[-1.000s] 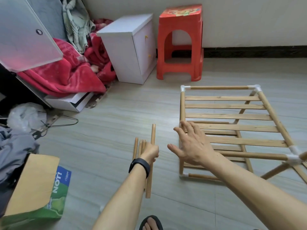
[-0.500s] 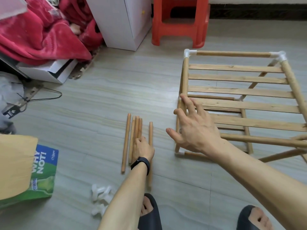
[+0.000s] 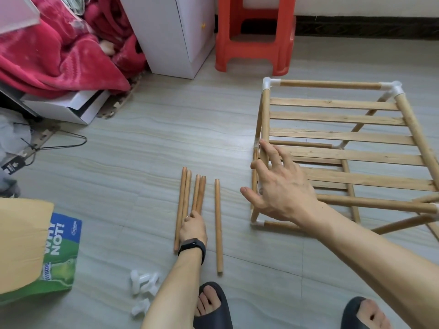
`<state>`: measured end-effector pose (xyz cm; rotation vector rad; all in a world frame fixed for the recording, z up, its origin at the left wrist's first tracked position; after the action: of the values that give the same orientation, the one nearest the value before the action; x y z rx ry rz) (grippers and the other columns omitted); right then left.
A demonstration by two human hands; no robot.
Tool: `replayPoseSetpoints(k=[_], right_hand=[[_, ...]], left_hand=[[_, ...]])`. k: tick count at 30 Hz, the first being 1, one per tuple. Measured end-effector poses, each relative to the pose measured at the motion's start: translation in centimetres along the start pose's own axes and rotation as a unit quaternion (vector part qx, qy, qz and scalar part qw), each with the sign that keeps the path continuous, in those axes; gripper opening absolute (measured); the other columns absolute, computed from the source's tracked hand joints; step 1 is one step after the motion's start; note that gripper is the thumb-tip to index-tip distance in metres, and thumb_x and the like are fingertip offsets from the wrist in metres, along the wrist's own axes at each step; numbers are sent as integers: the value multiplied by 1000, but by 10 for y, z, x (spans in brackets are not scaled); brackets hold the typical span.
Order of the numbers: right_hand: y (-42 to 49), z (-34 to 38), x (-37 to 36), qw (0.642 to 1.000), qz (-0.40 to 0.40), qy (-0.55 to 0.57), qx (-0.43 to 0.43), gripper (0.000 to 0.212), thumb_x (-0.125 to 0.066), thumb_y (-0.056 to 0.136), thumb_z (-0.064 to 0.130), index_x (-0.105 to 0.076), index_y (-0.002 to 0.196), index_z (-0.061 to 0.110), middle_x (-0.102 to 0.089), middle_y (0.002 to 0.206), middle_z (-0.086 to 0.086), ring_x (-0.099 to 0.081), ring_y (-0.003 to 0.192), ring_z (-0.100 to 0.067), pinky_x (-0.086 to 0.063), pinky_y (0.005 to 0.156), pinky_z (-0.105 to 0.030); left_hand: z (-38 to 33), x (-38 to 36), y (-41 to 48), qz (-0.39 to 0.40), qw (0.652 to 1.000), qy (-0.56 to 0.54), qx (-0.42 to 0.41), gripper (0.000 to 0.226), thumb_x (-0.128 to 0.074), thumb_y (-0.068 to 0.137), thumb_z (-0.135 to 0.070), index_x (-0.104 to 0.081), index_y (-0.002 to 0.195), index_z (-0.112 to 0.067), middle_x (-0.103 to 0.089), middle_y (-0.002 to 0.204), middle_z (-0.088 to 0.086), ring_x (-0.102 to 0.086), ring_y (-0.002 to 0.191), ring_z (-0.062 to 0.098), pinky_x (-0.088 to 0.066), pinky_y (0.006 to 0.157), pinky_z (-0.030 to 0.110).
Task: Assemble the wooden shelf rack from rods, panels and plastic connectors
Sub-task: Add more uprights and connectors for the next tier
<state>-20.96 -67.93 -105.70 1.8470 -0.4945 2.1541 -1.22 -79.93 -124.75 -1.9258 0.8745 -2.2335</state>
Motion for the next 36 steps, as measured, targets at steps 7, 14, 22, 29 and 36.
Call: replayPoseSetpoints(k=[7, 14, 22, 29, 36], right_hand=[[-8, 8, -2, 1000, -25, -16, -5, 60, -44, 88, 58, -45, 138, 24, 3, 169, -12, -10, 152, -34, -29, 118, -49], [-63, -2, -4, 997, -25, -25, -73, 95, -33, 83, 58, -17, 161, 7, -22, 166, -12, -18, 152, -31, -22, 120, -47], [-140, -74, 16, 996, 40, -43, -62, 75, -49, 94, 35, -12, 158, 44, -5, 169, 7, 0, 155, -23, -5, 122, -50], [-193, -93, 71, 759, -138, 603, -203, 58, -71, 76, 39, -62, 131, 25, -65, 135, 3, -55, 130, -12, -50, 95, -36], [-195, -126, 124, 415, -398, 758, -308, 39, -58, 98, 30, -37, 65, 26, -29, 52, 8, -30, 44, -11, -31, 50, -25]], left_hand=[[9, 43, -7, 44, 991, -126, 31, 23, -50, 97, -13, -59, 117, -5, -68, 114, 16, -67, 105, 34, -58, 81, 37], [-5, 150, -42, -16, 889, -448, -92, 30, -66, 93, -17, -52, 119, -20, -69, 101, 0, -70, 89, 19, -62, 77, 38], [-66, 226, -137, -20, 818, -498, -288, 28, -68, 94, -10, -57, 111, -28, -69, 106, 4, -73, 86, 23, -63, 71, 40], [-140, 219, -218, -3, 840, -200, -504, 32, -66, 95, -26, -48, 111, -47, -65, 98, -22, -66, 86, 1, -56, 75, 25], [-195, 197, -232, -87, 826, 65, -553, 80, -67, 85, -62, -29, 149, -34, -39, 155, 0, -36, 141, 24, -37, 112, 44]])
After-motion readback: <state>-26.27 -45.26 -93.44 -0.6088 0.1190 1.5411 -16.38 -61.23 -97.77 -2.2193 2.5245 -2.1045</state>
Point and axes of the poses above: each hand's wrist, its own y-axis towards the middle knuckle, its own x-axis out of the back of the hand, z = x × y, the point moved 1 cm from there along y, towards the middle knuckle
